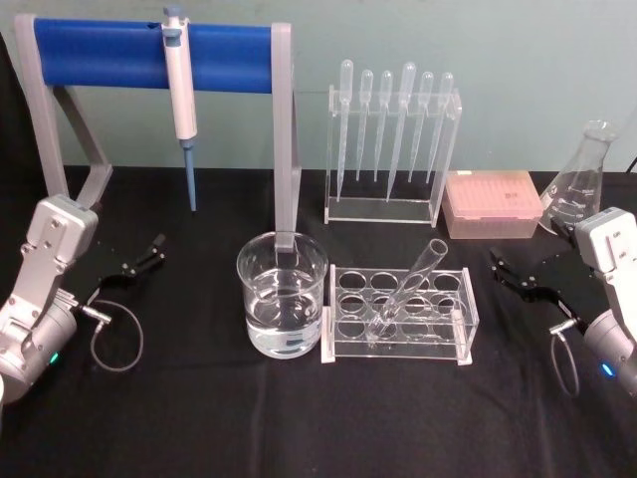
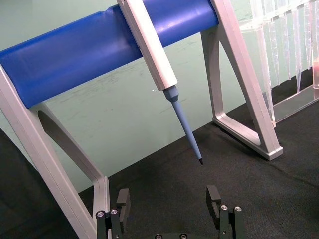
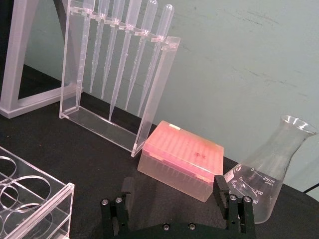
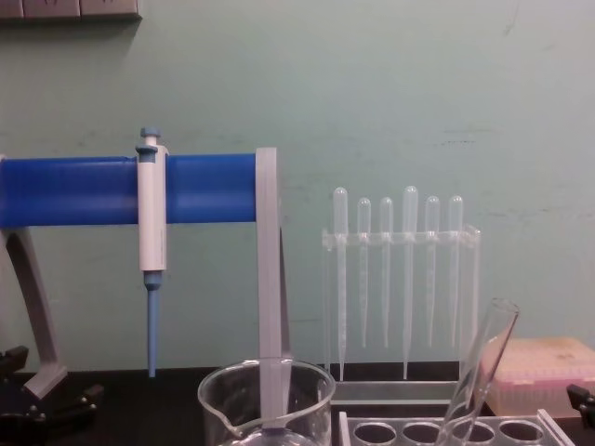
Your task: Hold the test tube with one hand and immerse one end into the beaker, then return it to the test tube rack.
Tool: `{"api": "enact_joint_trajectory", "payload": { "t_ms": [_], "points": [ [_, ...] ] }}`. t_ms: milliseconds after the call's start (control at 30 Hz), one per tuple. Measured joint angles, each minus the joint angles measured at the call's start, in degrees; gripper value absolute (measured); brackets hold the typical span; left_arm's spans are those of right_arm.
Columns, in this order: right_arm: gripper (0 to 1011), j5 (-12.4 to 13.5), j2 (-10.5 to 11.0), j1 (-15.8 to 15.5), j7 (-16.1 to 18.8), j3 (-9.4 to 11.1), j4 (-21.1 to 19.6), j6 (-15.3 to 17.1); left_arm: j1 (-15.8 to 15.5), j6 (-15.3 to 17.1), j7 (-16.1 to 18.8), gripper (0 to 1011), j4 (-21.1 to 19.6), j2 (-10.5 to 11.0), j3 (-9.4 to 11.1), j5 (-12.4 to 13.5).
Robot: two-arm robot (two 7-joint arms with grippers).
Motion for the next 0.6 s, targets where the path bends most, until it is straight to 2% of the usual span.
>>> {"api": "enact_joint_trajectory", "payload": {
  "t_ms": [600],
  "points": [
    [1003,0.0,0.0,0.0,0.0,0.0,0.0,0.0,0.0,0.0,0.0,1000,0.0,0.0,0.0,0.0]
  ]
}}
